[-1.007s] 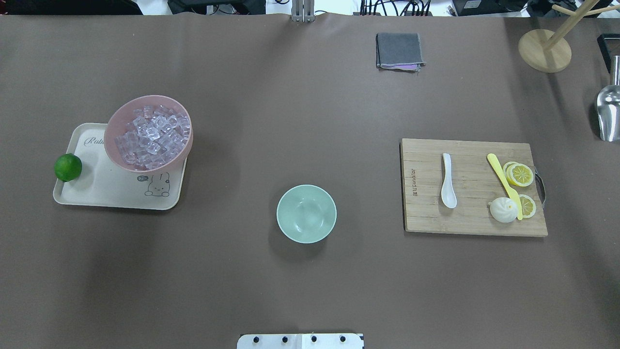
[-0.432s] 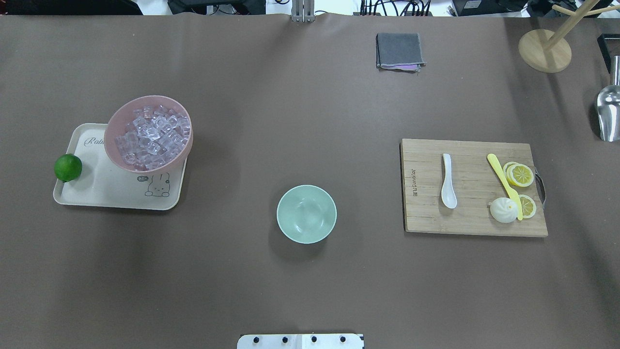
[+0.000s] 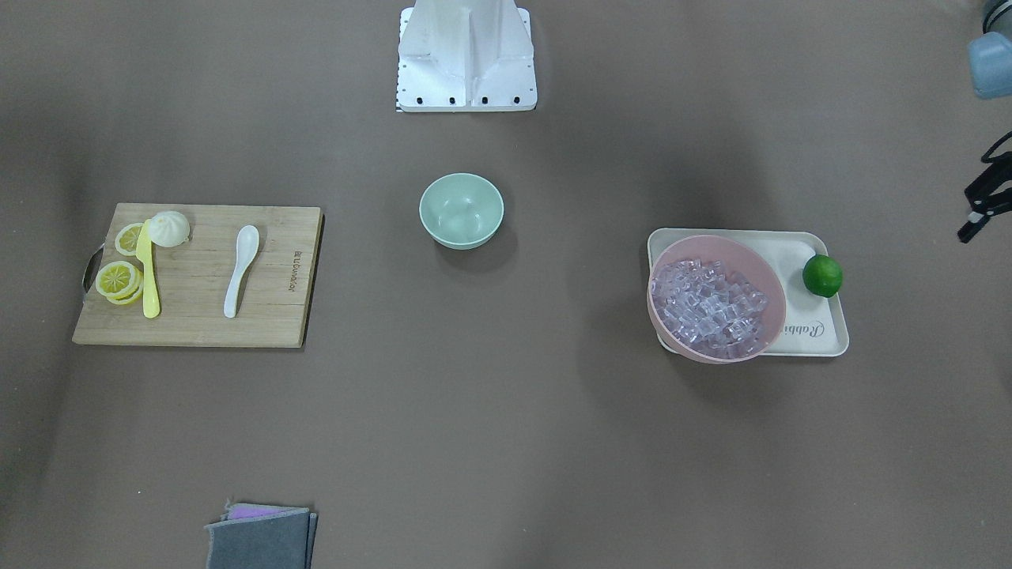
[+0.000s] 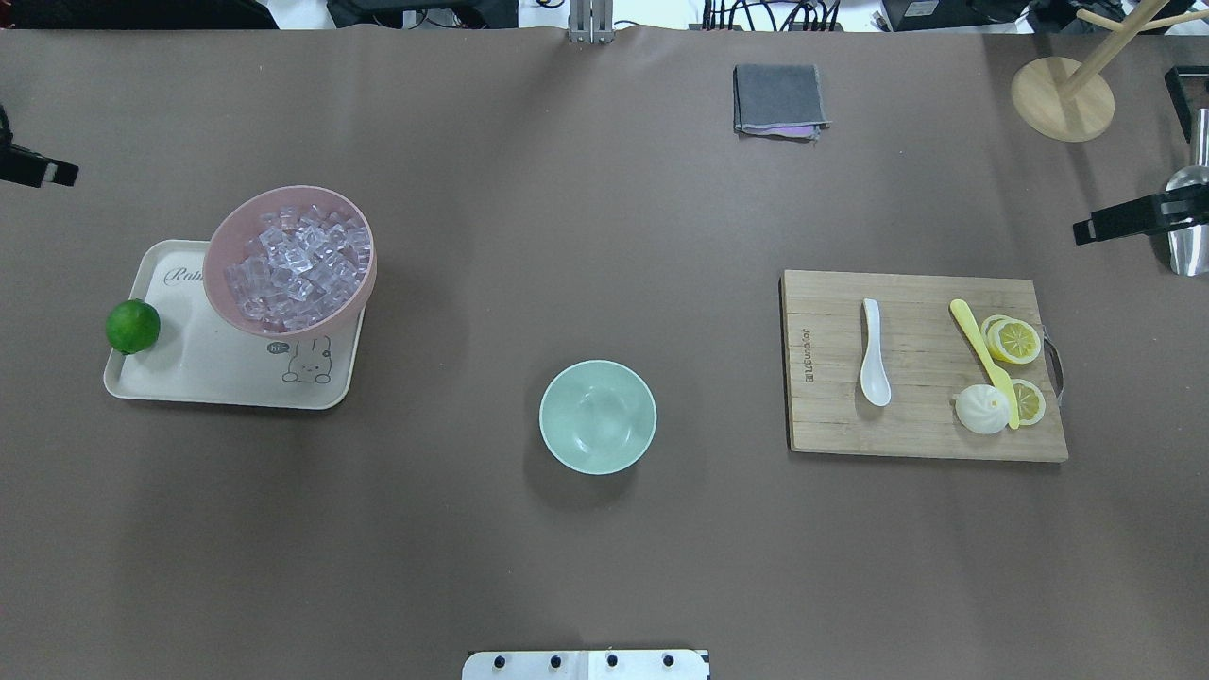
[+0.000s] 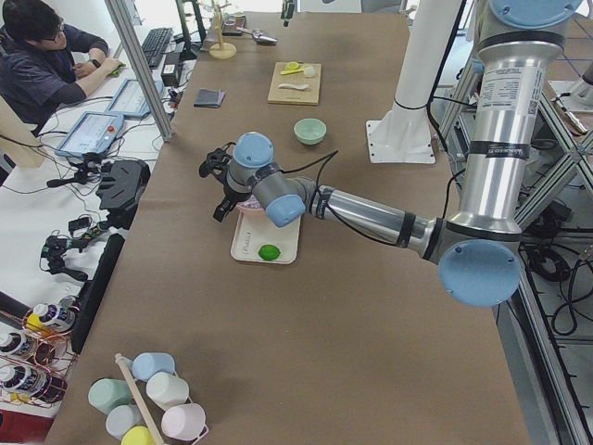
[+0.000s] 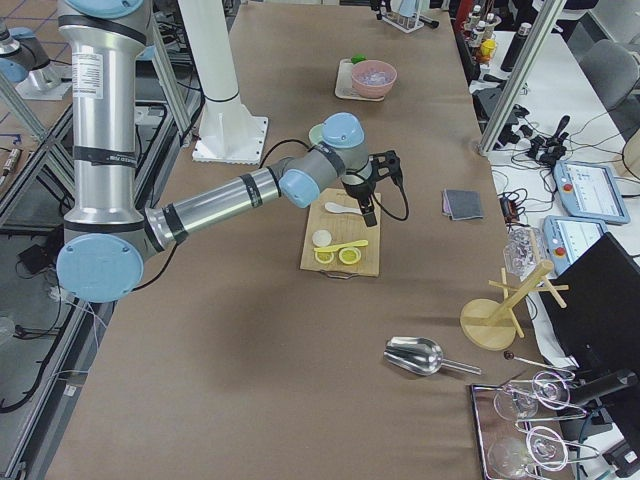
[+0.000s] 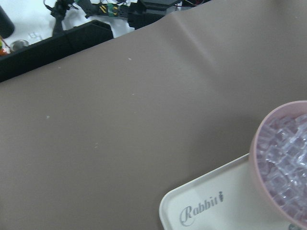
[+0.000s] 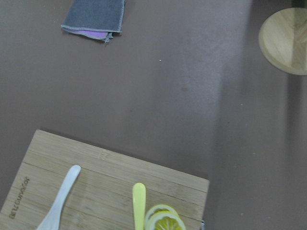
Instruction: Put spoon and ice into bowl
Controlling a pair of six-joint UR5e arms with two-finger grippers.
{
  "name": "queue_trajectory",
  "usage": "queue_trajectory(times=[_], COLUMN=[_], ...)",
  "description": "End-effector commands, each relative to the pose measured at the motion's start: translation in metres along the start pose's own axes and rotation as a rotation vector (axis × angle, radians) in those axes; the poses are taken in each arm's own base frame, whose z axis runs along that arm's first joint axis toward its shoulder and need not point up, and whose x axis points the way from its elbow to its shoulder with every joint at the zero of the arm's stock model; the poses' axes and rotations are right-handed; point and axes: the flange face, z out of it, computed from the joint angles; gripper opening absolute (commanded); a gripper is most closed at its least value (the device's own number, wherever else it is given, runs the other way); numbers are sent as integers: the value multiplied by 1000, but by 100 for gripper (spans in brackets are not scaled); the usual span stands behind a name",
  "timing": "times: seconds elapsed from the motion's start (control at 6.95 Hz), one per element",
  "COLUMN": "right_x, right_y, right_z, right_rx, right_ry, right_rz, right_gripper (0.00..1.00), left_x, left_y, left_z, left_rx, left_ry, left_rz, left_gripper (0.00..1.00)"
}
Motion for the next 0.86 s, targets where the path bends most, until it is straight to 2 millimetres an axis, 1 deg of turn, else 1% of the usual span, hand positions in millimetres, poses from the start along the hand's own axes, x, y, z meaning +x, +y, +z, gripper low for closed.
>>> queue_trajectory(times=[0.0, 0.14, 0.29, 0.43, 0.58, 0.72], right_x=[-64, -76, -79, -81, -81, -82], right_y=[10, 14, 16, 15, 16, 16], right_z=[37, 45, 48, 48, 49, 49], right_rx=[27, 30, 29, 31, 31, 30], right_ry=[35, 40, 43, 41, 42, 41], right_rz=[47, 50, 47, 45, 44, 43], right_gripper=[100, 100, 100, 100, 100, 100], left_x=[68, 93, 111, 134, 149, 157], left_y=[-8, -13, -12, -15, -14, -12], left_z=[66, 84, 95, 107, 123, 130], left_rx=[-3, -5, -7, -3, -8, -9], left_ry=[-57, -46, -41, -29, -34, -33], left_rz=[77, 111, 129, 122, 137, 146], left_gripper=[98, 97, 92, 90, 87, 75])
